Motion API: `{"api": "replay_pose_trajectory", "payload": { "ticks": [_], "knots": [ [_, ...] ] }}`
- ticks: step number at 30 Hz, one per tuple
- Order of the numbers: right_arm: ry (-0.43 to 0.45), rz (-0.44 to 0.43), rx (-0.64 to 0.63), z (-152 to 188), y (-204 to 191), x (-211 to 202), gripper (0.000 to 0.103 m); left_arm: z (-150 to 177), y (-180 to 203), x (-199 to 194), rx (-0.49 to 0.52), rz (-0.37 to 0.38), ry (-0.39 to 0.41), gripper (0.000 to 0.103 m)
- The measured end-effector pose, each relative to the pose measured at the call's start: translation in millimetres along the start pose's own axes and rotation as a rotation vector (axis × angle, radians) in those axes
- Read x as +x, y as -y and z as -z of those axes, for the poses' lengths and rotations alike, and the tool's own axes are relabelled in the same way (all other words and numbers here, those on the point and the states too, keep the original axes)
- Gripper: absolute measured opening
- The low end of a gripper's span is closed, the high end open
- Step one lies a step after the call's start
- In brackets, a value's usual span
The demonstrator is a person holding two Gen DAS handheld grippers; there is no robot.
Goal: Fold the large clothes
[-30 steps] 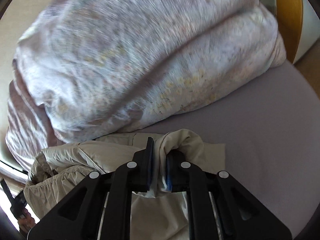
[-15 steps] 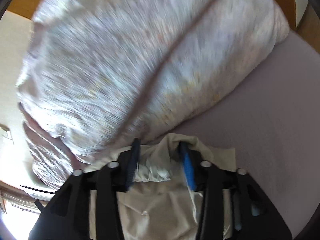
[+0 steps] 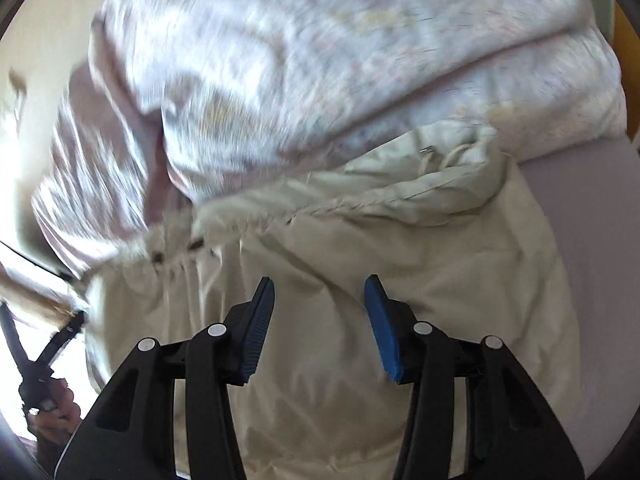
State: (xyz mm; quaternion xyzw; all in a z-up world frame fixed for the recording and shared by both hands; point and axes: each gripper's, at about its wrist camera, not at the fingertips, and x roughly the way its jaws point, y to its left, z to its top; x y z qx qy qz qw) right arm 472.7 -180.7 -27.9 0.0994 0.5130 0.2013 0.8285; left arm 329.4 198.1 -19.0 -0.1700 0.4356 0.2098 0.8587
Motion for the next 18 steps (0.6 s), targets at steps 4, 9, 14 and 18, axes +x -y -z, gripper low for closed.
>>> {"api": "replay_pose_trajectory", "payload": {
  "ticks": [4, 9, 14, 18],
  "knots": [
    [-0.024, 0.095, -0.054, 6.5, -4.7, 19.0, 0.019, 9.3, 6.2, 14.8, 0.007, -0.032, -0.009, 0.081],
    [-0.007, 0.138, -0.044, 8.0, 0.6, 32.6, 0.005, 14.8, 9.9, 36.7, 0.017, -0.092, 0.014, 0.084],
    [0.023, 0.157, -0.03, 5.2, 4.1, 43.1, 0.003, 7.0, 11.6, 54.6, 0.022, -0.131, 0.03, 0.087],
    [0.046, 0.161, -0.031, 4.8, 1.4, 56.5, 0.003, -0.4, 10.4, 66.8, 0.037, -0.153, 0.033, 0.09]
  ]
}}
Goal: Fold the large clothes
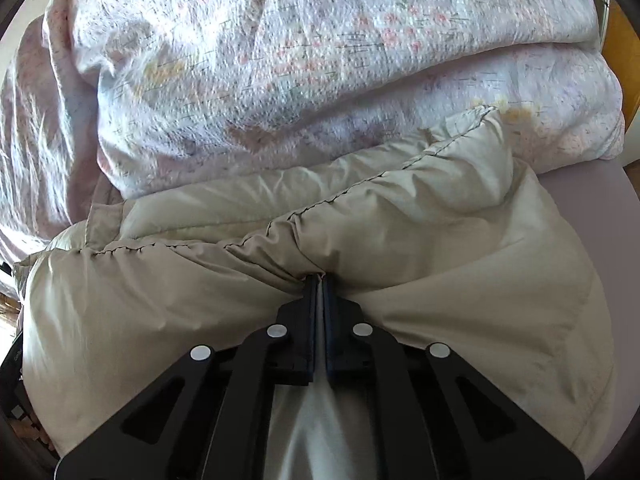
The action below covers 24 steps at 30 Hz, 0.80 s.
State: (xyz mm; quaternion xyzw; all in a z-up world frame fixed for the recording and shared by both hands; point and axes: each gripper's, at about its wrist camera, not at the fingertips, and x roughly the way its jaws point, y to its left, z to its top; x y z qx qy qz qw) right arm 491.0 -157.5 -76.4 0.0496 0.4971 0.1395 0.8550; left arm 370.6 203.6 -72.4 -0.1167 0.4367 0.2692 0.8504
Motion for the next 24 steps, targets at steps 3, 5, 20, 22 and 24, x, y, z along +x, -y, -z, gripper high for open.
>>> {"api": "replay_pose_trajectory", "payload": {
  "ticks": [3, 5, 20, 22, 24],
  "knots": [
    [0.012, 0.006, -0.011, 2.3, -7.0, 13.3, 0.004, -4.2, -2.2, 9.9, -0.005, 0.0, 0.0, 0.093],
    [0.016, 0.01, -0.017, 4.2, -6.1, 16.2, 0.004, -6.2, -3.1, 15.9, -0.007, 0.002, 0.003, 0.095],
    [0.092, 0.03, -0.057, -1.4, -24.1, 47.9, 0.009, -9.1, -11.4, 42.6, -0.021, 0.022, 0.028, 0.101],
    [0.091, 0.017, -0.049, -3.2, -23.7, 49.1, 0.009, -8.3, -10.9, 44.2, -0.017, 0.019, 0.032, 0.101],
    [0.073, -0.004, -0.039, -5.2, -19.8, 44.6, 0.011, -6.7, -9.9, 44.4, -0.011, 0.016, 0.035, 0.101]
  ]
}}
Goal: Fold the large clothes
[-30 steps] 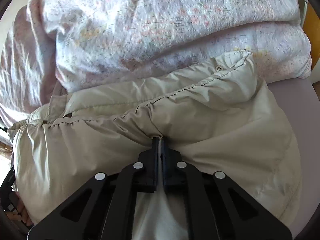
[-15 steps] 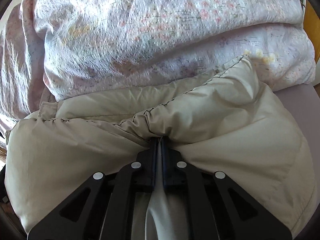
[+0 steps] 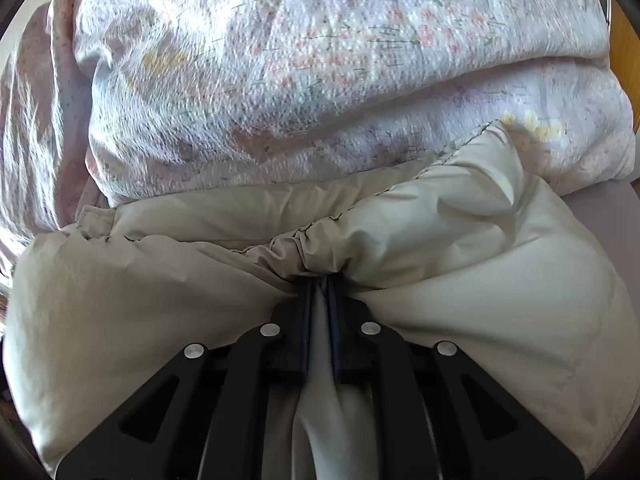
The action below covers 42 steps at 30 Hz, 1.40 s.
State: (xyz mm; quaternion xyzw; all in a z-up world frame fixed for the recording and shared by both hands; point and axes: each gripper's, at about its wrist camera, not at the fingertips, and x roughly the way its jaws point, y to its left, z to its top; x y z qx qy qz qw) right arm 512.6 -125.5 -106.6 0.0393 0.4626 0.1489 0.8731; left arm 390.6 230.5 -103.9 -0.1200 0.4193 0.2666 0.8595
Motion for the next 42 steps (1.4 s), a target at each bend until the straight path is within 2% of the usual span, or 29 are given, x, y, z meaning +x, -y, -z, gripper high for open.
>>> {"api": "replay_pose_trajectory", "payload": {
  "ticks": [3, 6, 7, 12, 18, 25, 30, 42],
  "knots": [
    [0.009, 0.006, 0.003, -2.0, 6.7, -13.4, 0.02, 0.0, -1.7, 1.0, 0.006, -0.002, 0.003, 0.101],
    [0.077, 0.053, -0.016, -2.5, 17.6, -34.7, 0.034, 2.7, -0.7, -0.9, 0.008, -0.005, 0.004, 0.101],
    [0.089, 0.073, -0.018, -3.1, 20.6, -38.3, 0.035, 2.3, -1.2, -0.8, 0.009, -0.005, 0.005, 0.101],
    [0.072, 0.13, 0.01, 1.1, 39.8, -27.1, 0.035, 3.9, 2.2, -3.1, 0.012, -0.006, 0.009, 0.101],
    [0.085, 0.204, -0.062, 5.5, 20.0, 3.7, 0.039, 2.6, 0.5, -3.5, 0.013, -0.006, 0.011, 0.101],
    [0.106, 0.217, -0.088, 4.1, 2.4, 35.7, 0.041, 6.0, 3.1, -5.1, 0.012, -0.013, 0.027, 0.101],
    [0.12, 0.221, -0.086, 19.0, -2.7, 40.7, 0.041, 8.6, 4.7, -6.5, 0.015, -0.016, 0.035, 0.101],
    [0.123, 0.221, -0.084, 16.4, -3.3, 39.4, 0.042, 8.5, 3.8, -7.2, 0.017, -0.013, 0.039, 0.101]
  ]
}}
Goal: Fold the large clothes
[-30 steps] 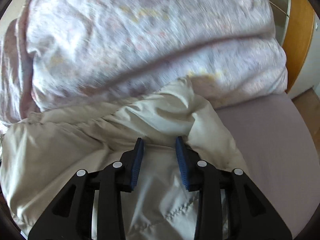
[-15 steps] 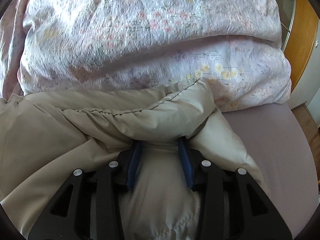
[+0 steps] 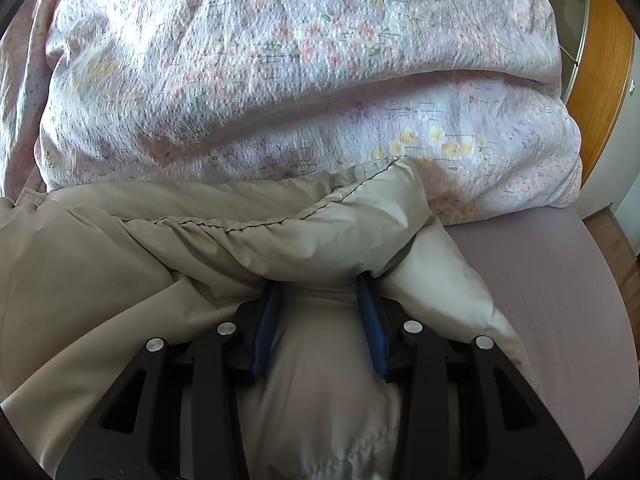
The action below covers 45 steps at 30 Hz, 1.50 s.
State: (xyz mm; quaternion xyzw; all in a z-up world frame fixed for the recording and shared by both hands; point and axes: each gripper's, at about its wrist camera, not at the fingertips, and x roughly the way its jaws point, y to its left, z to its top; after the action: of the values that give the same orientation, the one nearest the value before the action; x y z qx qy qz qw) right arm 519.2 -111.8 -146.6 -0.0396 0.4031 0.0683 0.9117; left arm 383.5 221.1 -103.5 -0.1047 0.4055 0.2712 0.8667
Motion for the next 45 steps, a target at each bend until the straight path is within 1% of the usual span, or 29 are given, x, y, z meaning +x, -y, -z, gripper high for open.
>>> {"api": "replay_pose_trajectory", "payload": {
  "ticks": [10, 17, 20, 22, 23, 25, 26, 28, 30, 32, 34, 36, 37, 39, 41, 44, 45],
  "knots": [
    [-0.001, 0.001, 0.0, 0.1, 0.0, -0.7, 0.042, 0.5, 0.0, -0.7, -0.001, 0.002, 0.001, 0.101],
    [-0.004, 0.014, -0.006, -3.3, 8.7, -10.4, 0.042, 3.5, 0.4, -0.6, -0.001, 0.006, 0.002, 0.101],
    [-0.036, 0.024, -0.017, -9.1, 11.7, -14.1, 0.043, 4.4, 1.6, -2.5, 0.014, 0.004, -0.009, 0.101],
    [-0.101, 0.043, -0.035, -17.8, 10.1, -15.0, 0.047, 4.6, 1.2, -7.1, 0.037, -0.008, -0.03, 0.101],
    [-0.12, 0.04, -0.035, -22.0, 12.2, -20.4, 0.048, 4.2, -0.8, -11.9, 0.05, -0.013, -0.042, 0.101],
    [-0.136, 0.011, -0.005, -25.9, 20.6, -34.3, 0.053, 4.9, -5.3, -24.5, 0.071, -0.01, -0.047, 0.101],
    [-0.13, 0.01, 0.008, -26.3, 25.5, -41.5, 0.054, 5.7, -9.6, -33.1, 0.079, -0.005, -0.046, 0.101],
    [-0.121, 0.021, 0.033, -25.8, 37.4, -55.7, 0.061, 6.5, -19.0, -47.5, 0.079, 0.008, -0.042, 0.101],
    [-0.126, 0.03, 0.073, -23.9, 53.8, -70.3, 0.061, 6.8, -32.8, -63.7, 0.063, 0.021, -0.043, 0.101],
    [-0.138, -0.001, 0.12, -21.4, 68.2, -81.4, 0.061, 7.5, -48.4, -80.7, 0.039, 0.032, -0.04, 0.101],
    [-0.157, 0.022, 0.163, -18.9, 81.8, -92.1, 0.076, 8.1, -63.0, -93.2, 0.024, 0.019, -0.034, 0.101],
    [-0.16, 0.004, 0.201, -15.7, 92.2, -98.5, 0.077, 10.3, -79.5, -103.3, 0.006, 0.026, -0.036, 0.101],
    [-0.176, -0.013, 0.231, -12.8, 99.7, -100.7, 0.078, 13.1, -87.2, -106.6, -0.005, 0.032, -0.042, 0.101],
    [-0.221, -0.041, 0.286, 0.2, 114.2, -102.8, 0.079, 17.8, -100.6, -107.8, -0.035, 0.047, -0.073, 0.101],
    [-0.281, -0.069, 0.34, 11.0, 124.6, -98.2, 0.079, 31.3, -113.3, -105.2, -0.079, 0.064, -0.112, 0.101],
    [-0.346, -0.095, 0.401, 25.0, 133.6, -88.3, 0.079, 53.8, -116.5, -106.5, -0.141, 0.109, -0.174, 0.099],
    [-0.361, -0.113, 0.426, 29.5, 136.2, -85.9, 0.08, 60.8, -113.7, -105.7, -0.156, 0.126, -0.194, 0.097]
  ]
}}
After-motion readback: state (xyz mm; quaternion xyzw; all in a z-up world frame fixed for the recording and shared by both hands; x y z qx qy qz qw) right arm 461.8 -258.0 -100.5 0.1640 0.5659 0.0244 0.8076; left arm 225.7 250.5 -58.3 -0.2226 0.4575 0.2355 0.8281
